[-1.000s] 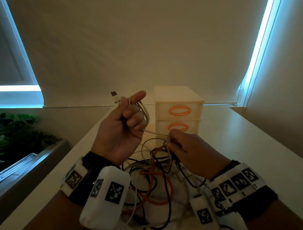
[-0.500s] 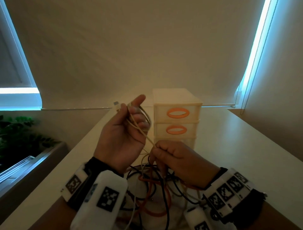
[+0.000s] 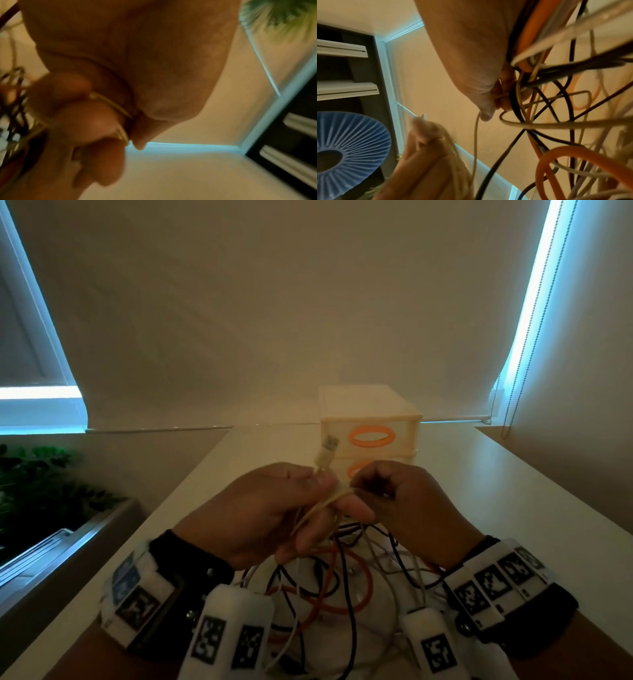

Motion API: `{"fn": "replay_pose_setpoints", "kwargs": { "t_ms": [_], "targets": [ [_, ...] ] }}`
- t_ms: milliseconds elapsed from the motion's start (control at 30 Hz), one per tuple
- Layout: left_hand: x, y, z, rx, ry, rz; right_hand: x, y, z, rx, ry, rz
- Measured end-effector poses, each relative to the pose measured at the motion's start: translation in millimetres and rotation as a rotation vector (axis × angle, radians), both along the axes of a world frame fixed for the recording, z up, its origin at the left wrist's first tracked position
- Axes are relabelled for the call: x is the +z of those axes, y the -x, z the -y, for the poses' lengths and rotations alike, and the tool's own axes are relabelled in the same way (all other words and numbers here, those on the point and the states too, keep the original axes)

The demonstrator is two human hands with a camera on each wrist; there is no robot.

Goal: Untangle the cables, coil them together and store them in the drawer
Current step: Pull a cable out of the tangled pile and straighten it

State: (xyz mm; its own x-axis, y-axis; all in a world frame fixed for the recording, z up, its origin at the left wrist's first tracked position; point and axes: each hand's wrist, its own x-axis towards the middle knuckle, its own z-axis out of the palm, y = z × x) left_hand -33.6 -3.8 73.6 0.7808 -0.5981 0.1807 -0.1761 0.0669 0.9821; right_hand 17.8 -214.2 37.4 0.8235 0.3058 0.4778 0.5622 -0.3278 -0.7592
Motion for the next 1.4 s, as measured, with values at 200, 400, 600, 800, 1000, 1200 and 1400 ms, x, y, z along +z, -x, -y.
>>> {"fn": "replay_pose_setpoints", "kwargs": {
  "t_ms": [200,400,600,800,1000,1200,1400],
  "targets": [
    [3,5,5,0.270,-0.633,0.210,-2,7,-5,0.013,0.083,0.045],
    [-4,4,14,0.539,-0.889,0.555,5,13,-5,0.164,-0.101,-0.025],
    [-25,-15,22,0.842,-0.667,0.758,6,10,0,0.165,-0.091,-0.008],
    [-35,-24,21,0.904,-0.681,0.897,4,9,10,-0.010,0.200,0.050],
    [-36,-28,20,1.021,-0.539,0.853,8,15,10,0.060,0.301,0.065],
    [-12,-23,26,0.835,0.306,0.188,1,15,5,0.140,0.424,0.222],
    [7,-15,25,0.636,0.788,-0.158,12,17,13,0.164,0.463,0.279]
  ]
}}
